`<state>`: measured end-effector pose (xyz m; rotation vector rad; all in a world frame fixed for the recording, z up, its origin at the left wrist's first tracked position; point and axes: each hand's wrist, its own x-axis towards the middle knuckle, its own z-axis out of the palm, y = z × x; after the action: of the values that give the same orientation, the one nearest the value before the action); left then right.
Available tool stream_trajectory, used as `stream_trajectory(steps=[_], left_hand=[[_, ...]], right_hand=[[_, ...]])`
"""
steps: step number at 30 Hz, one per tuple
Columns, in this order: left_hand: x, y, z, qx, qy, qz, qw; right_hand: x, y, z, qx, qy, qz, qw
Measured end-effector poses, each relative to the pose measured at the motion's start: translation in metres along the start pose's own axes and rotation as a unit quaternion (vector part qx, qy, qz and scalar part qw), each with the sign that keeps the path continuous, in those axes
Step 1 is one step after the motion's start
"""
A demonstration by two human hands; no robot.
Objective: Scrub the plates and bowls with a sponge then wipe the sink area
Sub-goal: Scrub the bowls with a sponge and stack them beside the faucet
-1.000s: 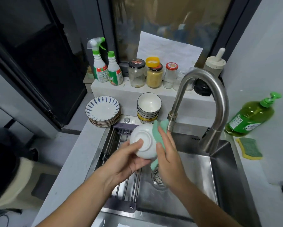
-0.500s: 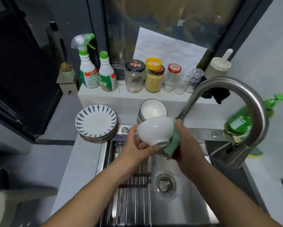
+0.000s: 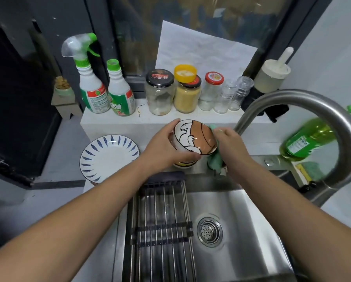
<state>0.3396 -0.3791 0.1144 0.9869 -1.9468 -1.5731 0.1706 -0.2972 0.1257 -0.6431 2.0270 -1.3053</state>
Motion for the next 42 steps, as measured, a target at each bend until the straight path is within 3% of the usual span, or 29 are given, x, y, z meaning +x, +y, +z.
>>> stream_trajectory(steps=[8, 23, 28, 37, 42], left_hand=[[0.024, -0.021, -0.001, 0.048, -0.009, 0.058, 0.997], [0.032, -0.057, 0.010, 0.074, 0.017, 0.037, 0.996], [0.028, -0.064, 0.011, 0.070, 0.035, 0.026, 0.997], [0.017, -0.052, 0.017, 0.085, 0.048, 0.040, 0.994], [0.001, -0.043, 0.019, 0.068, 0.054, 0.016, 0.996]], right_hand=[[0.018, 0.023, 0.010, 0.027, 0.029, -0.044, 0.998], [0.005, 0.044, 0.007, -0.019, 0.073, -0.178, 0.981], [-0.012, 0.038, 0.003, 0.087, 0.090, -0.144, 0.982], [-0.033, 0.025, -0.007, 0.169, 0.110, -0.102, 0.974], [-0.045, 0.027, -0.020, 0.324, 0.020, 0.018, 0.946]])
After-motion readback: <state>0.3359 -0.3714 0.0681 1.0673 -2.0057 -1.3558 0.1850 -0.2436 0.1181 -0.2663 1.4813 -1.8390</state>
